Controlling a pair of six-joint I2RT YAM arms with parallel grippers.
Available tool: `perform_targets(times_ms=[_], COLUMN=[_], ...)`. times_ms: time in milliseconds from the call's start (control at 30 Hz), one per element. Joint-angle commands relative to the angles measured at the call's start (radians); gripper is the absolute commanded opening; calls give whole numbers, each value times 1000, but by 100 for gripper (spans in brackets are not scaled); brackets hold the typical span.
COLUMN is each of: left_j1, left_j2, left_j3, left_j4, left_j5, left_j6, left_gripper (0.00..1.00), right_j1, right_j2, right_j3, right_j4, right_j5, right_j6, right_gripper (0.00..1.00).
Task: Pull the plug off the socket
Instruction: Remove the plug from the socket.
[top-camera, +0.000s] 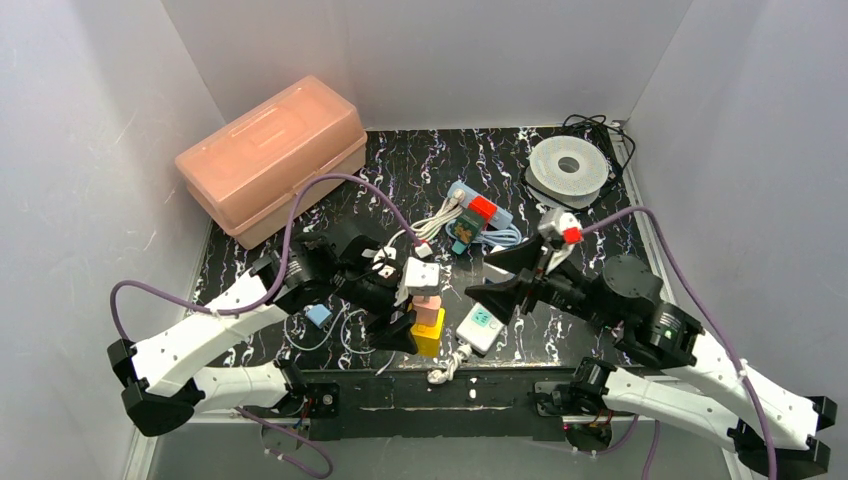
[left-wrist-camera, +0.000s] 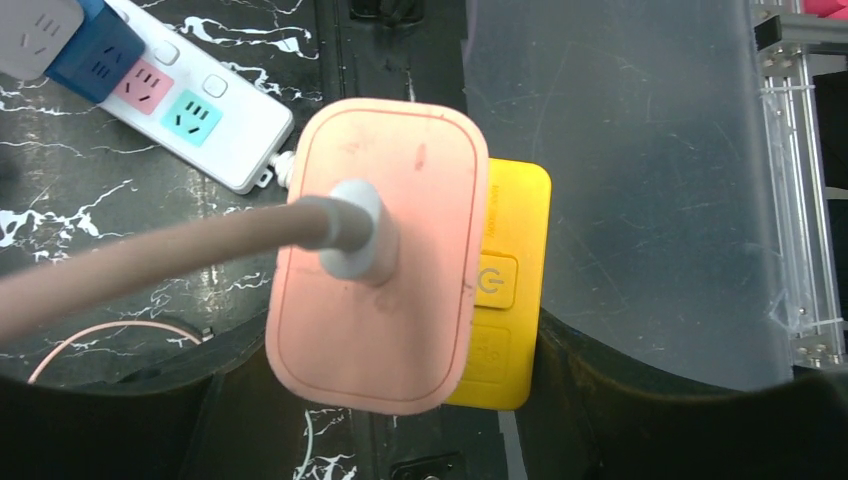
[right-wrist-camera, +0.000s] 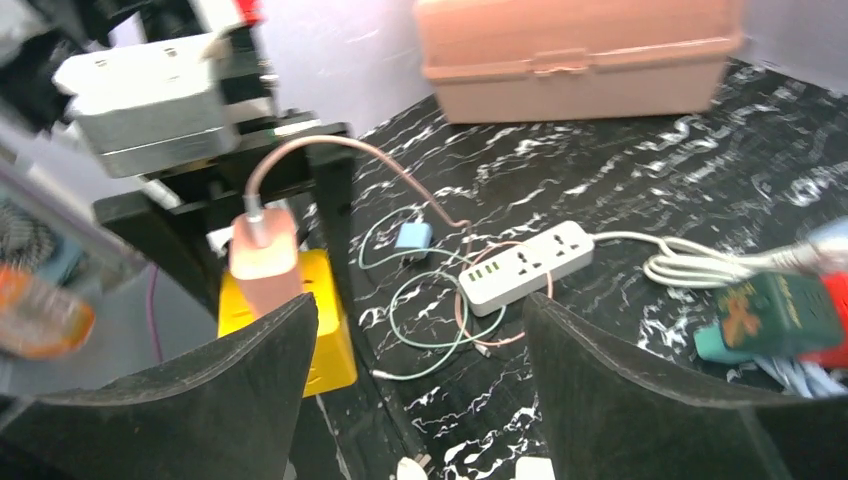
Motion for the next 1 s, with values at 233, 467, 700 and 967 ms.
perform_targets(times_ms=[233, 467, 700, 967], left_j1=[-5, -5, -5, -6], left_j2=[21, 30, 42, 38], left_j3=[38, 57, 84, 92], left_j4=[-26, -8, -7, -16], left_j5=[102, 77, 61, 51], left_j6=[-29, -27, -8, 25], left_gripper=[0, 0, 0, 0], right_j1=[4, 4, 4, 6], right_j2=[199, 260, 313, 381], right_j3=[200, 220, 208, 215], right_j4=[41, 56, 112, 197], right_j5=[-474, -555, -565, -553], right_j6=[-253, -248, -204, -134], right_gripper=[86, 87, 85, 58])
